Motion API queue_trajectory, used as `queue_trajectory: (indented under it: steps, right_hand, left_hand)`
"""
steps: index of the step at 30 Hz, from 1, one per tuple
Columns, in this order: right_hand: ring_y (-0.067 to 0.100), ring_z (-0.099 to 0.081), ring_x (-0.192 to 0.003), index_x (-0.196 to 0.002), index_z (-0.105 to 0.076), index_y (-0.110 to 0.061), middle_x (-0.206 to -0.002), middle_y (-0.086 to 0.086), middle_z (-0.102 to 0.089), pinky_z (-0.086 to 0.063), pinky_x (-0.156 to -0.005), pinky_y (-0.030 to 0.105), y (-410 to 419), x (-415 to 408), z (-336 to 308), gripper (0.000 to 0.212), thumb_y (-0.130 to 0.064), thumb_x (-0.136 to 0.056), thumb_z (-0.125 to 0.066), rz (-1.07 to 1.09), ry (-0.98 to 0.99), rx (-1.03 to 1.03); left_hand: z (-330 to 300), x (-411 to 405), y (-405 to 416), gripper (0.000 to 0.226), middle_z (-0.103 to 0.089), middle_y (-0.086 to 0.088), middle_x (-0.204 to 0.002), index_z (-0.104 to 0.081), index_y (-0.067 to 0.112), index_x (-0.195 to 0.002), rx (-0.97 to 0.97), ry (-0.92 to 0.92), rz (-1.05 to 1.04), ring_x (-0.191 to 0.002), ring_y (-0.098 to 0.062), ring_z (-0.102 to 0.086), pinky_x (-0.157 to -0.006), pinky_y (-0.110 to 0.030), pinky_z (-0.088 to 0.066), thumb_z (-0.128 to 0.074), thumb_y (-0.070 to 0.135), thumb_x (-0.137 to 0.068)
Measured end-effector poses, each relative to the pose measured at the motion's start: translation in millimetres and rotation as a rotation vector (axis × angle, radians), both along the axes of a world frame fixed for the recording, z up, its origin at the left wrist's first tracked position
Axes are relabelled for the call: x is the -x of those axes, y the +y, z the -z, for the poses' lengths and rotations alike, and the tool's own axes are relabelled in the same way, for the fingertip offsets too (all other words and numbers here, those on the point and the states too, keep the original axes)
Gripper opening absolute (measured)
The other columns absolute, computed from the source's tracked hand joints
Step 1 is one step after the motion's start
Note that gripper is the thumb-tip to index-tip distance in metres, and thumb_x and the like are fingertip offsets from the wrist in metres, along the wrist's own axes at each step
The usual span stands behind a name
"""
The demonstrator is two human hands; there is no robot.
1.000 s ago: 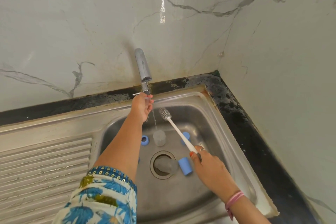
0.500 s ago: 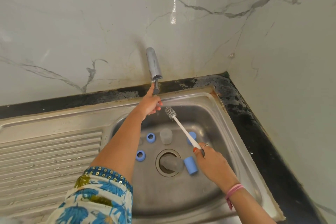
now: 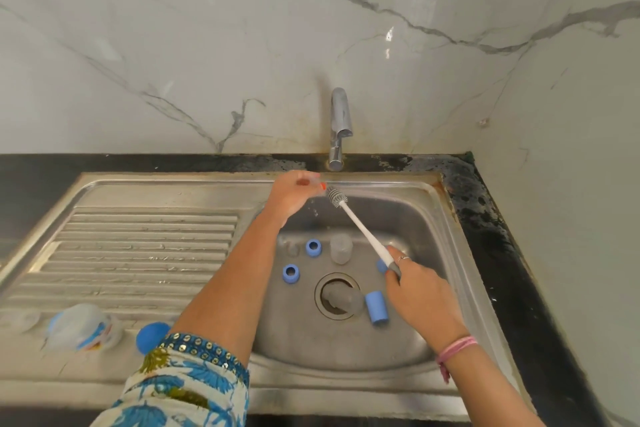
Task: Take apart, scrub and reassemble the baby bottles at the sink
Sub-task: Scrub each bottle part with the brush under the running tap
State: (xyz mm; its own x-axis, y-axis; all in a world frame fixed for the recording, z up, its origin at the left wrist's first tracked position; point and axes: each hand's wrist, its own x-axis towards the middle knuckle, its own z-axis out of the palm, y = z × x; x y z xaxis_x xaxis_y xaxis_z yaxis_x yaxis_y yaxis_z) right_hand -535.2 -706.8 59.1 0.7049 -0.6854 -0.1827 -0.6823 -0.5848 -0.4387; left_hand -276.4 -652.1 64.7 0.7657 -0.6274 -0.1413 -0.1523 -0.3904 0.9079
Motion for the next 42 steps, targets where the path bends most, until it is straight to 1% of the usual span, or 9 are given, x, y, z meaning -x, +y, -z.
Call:
queue_trajectory:
  steps: [9, 14, 16, 20, 26, 33, 36, 39, 42]
  right_hand:
    - [0.029, -0.061, -0.090, -0.145, -0.037, -0.027, -0.100, 0.006, -0.063, -0.045, -0.073, 0.035, 7.1, -0.5, -19.0, 0.046, -0.030, -0.100, -0.041, -0.063, -0.150, 0.083]
    - [0.027, -0.060, -0.072, -0.143, -0.038, -0.028, -0.079, -0.001, -0.055, -0.053, -0.066, 0.043, 29.9, 2.9, -26.7, 0.044, -0.028, -0.099, -0.044, -0.052, -0.317, 0.122]
    - [0.030, -0.061, -0.081, -0.146, -0.036, -0.028, -0.089, 0.003, -0.058, -0.049, -0.069, 0.038, 34.1, 1.0, -19.1, 0.045, -0.028, -0.101, -0.041, -0.045, -0.237, 0.136]
    - [0.035, -0.060, -0.085, -0.142, -0.042, -0.027, -0.102, 0.010, -0.063, -0.037, -0.067, 0.032, 43.7, -5.9, -8.5, 0.041, -0.028, -0.102, -0.037, -0.049, -0.039, 0.140]
    - [0.038, -0.060, -0.099, -0.140, -0.043, -0.023, -0.105, 0.013, -0.065, -0.038, -0.073, 0.035, 64.9, -28.6, 0.3, 0.040, -0.027, -0.101, -0.039, -0.014, -0.013, 0.109]
    - [0.041, -0.060, -0.096, -0.119, -0.050, -0.012, -0.092, 0.015, -0.062, -0.037, -0.073, 0.036, 120.9, -77.0, 4.2, 0.024, -0.020, -0.101, -0.038, 0.082, -0.009, 0.025]
    - [0.042, -0.059, -0.098, -0.116, -0.049, -0.011, -0.098, 0.018, -0.064, -0.039, -0.077, 0.039, 146.2, -99.3, 4.8, 0.022, -0.022, -0.102, -0.035, 0.093, -0.021, -0.016]
    - [0.036, -0.058, -0.087, -0.118, -0.051, -0.015, -0.087, 0.011, -0.060, -0.039, -0.073, 0.037, 170.6, -124.0, 1.9, 0.024, -0.026, -0.102, -0.038, 0.142, -0.212, -0.130]
    - [0.016, -0.053, -0.060, -0.117, -0.055, -0.020, -0.077, 0.004, -0.064, -0.039, -0.059, 0.032, 189.6, -149.7, -4.8, 0.020, -0.026, -0.100, -0.045, 0.166, -0.409, -0.350]
  left_hand:
    - [-25.3, 13.9, 43.0, 0.016, -0.068, 0.015, -0.072, -0.070, 0.027, -0.074, 0.017, -0.220, -0.124, -0.062, 0.007, -0.060, -0.052, -0.003, -0.042, -0.086, 0.026, -0.071]
    - [-32.1, 22.8, 56.9, 0.019, -0.071, 0.015, -0.074, -0.069, 0.023, -0.074, 0.074, -0.241, -0.103, -0.073, 0.001, -0.065, -0.067, -0.009, -0.048, -0.087, 0.024, -0.069]
    - [-24.9, 23.7, 63.8, 0.016, -0.072, 0.002, -0.084, -0.069, 0.017, -0.078, -0.092, -0.268, -0.050, -0.078, -0.011, -0.065, -0.068, -0.011, -0.049, -0.084, 0.018, -0.072]
    - [-11.0, 20.1, 79.2, 0.016, -0.070, -0.004, -0.088, -0.069, 0.011, -0.082, -0.142, -0.189, -0.091, -0.074, -0.008, -0.061, -0.054, -0.004, -0.040, -0.082, 0.012, -0.074]
    - [-5.3, 1.0, 107.4, 0.016, -0.066, -0.002, -0.076, -0.068, 0.011, -0.080, -0.167, -0.155, -0.092, -0.070, -0.012, -0.061, -0.071, -0.023, -0.050, -0.083, 0.013, -0.073]
    - [-14.8, -40.9, 160.7, 0.022, -0.059, 0.009, -0.062, -0.064, 0.017, -0.064, -0.178, -0.185, -0.037, -0.056, 0.004, -0.052, -0.056, -0.008, -0.043, -0.084, 0.017, -0.072]
    - [-24.3, -63.7, 188.3, 0.022, -0.064, 0.003, -0.073, -0.062, 0.019, -0.067, -0.200, -0.221, -0.033, -0.070, -0.006, -0.058, -0.072, -0.015, -0.048, -0.082, 0.019, -0.073]
    - [-36.5, -94.8, 224.0, 0.017, -0.069, 0.001, -0.081, -0.066, 0.016, -0.072, -0.195, -0.256, -0.029, -0.075, -0.010, -0.061, -0.065, -0.013, -0.040, -0.082, 0.021, -0.073]
    - [-49.2, -129.4, 266.4, 0.016, -0.067, 0.001, -0.083, -0.072, 0.008, -0.082, -0.233, -0.349, -0.013, -0.078, -0.012, -0.062, -0.057, -0.017, -0.039, -0.080, 0.017, -0.072]
